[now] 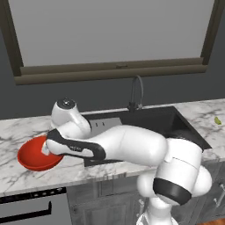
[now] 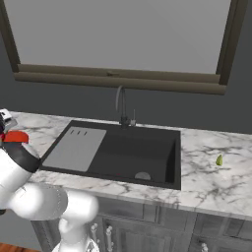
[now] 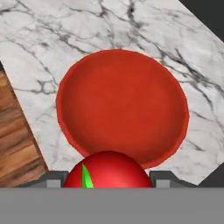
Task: Pick the tomato from the sink and place it in the bowl. Then pick the bowl and place it in the microwave. Then close the microwave door and press the start button.
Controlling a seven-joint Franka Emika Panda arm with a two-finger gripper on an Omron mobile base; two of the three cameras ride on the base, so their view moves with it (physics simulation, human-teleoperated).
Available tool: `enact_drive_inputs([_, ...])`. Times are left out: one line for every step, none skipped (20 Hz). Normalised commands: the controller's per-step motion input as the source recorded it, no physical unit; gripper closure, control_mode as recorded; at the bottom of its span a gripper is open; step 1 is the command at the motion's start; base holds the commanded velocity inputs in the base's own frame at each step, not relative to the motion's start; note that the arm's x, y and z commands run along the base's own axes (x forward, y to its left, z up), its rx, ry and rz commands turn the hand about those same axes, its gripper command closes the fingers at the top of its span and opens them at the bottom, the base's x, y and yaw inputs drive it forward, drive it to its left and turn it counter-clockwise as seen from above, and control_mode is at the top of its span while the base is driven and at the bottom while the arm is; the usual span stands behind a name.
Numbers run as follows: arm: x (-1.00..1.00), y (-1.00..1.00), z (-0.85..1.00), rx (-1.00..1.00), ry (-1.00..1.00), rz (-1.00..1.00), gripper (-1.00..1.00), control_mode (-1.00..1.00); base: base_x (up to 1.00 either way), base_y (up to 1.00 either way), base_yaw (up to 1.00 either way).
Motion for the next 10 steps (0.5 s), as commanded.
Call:
enact_drive_inputs([0.53, 0.49, -0.64, -0.07, 0.0, 0.02, 1.0, -1.0, 0.0, 0.0, 0.0])
enact_drive_inputs([0.62, 0.39, -0.69, -0.04, 0.0, 0.03, 1.0, -1.0, 0.0, 0.0, 0.0])
enact_drive_inputs([0.58, 0.38, -0.7, -0.04, 0.0, 0.03, 1.0, -1.0, 0.0, 0.0, 0.0])
enact_drive_inputs([0.55, 0.41, -0.67, -0.03, 0.01, 0.02, 1.0, -1.0, 0.0, 0.0, 0.0])
enact_drive_inputs([0.48, 0.29, -0.48, 0.0, 0.0, 0.0, 1.0, -1.0, 0.0, 0.0, 0.0])
enact_drive_inputs([0.3, 0.06, -0.4, 0.0, 0.0, 0.0, 1.0, -1.0, 0.0, 0.0, 0.0])
enact_drive_inputs([0.29, 0.04, -0.41, 0.0, 0.0, 0.0, 1.0, -1.0, 0.0, 0.0, 0.0])
enact_drive_inputs([0.26, 0.0, -0.4, 0.0, 0.0, 0.0, 1.0, -1.0, 0.0, 0.0, 0.0])
enact_drive_inputs([0.14, 0.0, -0.36, 0.0, 0.0, 0.0, 1.0, -1.0, 0.0, 0.0, 0.0])
enact_drive_inputs([0.11, 0.0, -0.39, 0.0, 0.0, 0.0, 1.0, -1.0, 0.0, 0.0, 0.0])
